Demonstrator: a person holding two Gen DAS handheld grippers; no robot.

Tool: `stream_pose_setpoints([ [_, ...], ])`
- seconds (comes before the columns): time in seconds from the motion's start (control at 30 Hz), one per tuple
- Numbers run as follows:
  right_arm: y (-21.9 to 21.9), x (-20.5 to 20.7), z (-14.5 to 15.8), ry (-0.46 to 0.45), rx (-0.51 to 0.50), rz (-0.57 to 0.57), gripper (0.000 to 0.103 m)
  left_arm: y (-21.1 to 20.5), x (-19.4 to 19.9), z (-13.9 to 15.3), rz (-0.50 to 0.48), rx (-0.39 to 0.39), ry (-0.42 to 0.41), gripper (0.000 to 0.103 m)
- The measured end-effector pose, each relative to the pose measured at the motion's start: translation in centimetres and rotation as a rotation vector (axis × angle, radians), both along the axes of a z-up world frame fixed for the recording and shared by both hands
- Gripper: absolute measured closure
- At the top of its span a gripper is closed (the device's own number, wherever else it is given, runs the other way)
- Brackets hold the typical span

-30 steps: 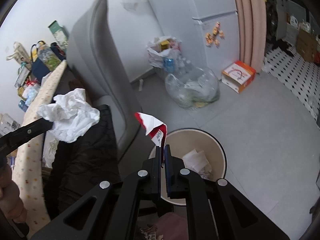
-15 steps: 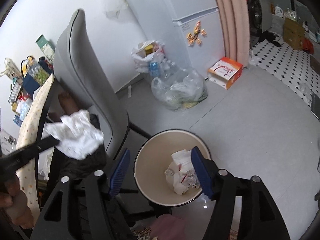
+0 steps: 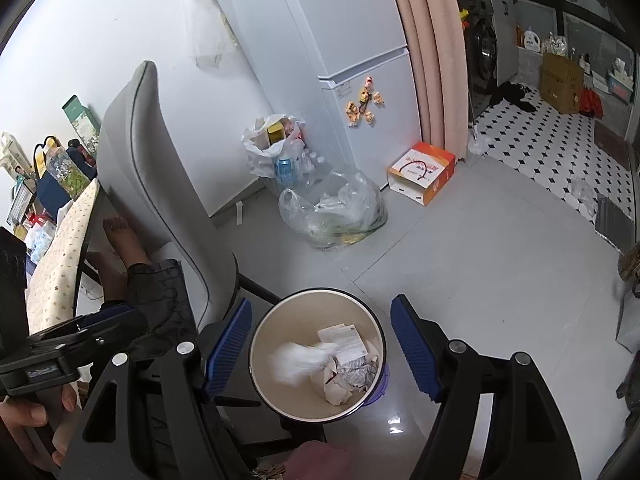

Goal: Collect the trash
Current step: 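Open the right gripper to drop the red-white paper while the left gripper releases the tissue, then swing both open tools back toward the table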

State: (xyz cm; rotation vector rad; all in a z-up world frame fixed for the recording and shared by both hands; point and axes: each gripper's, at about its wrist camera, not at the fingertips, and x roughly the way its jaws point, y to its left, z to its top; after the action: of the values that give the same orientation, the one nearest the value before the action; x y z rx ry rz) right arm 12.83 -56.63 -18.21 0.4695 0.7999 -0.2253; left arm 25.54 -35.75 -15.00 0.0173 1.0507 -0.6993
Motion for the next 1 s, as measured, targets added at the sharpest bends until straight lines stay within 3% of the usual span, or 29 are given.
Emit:
stream_pose_setpoints([
  [0.2,2.8,0.9,1.5,-0.006,-0.058,0.045,0.023,3.5,-1.1,3.1,0.077,-0.050,-0.070,0.006],
  [0.37,5.0,1.3,2.7,-0.021,-0.089,0.076,0.016,7.4,-2.2,5.7,0.146,-0.093,-0.119,0.006],
  [0.7,10.2,1.6,5.7,-0.053,-0.143,0.173,0.012,14.7,-4.4,9.3,0.258,-0.146,-0.192,0.006],
  [0.8,11.7,1.6,6.8,-0.079,-0.156,0.194,0.008,16.8,-5.0,10.1,0.302,-0.153,-0.222,0.006],
  [1.0,14.8,1.6,9.0,-0.137,-0.163,0.236,0.008,21.0,-6.2,11.5,0.364,-0.170,-0.256,0.006],
])
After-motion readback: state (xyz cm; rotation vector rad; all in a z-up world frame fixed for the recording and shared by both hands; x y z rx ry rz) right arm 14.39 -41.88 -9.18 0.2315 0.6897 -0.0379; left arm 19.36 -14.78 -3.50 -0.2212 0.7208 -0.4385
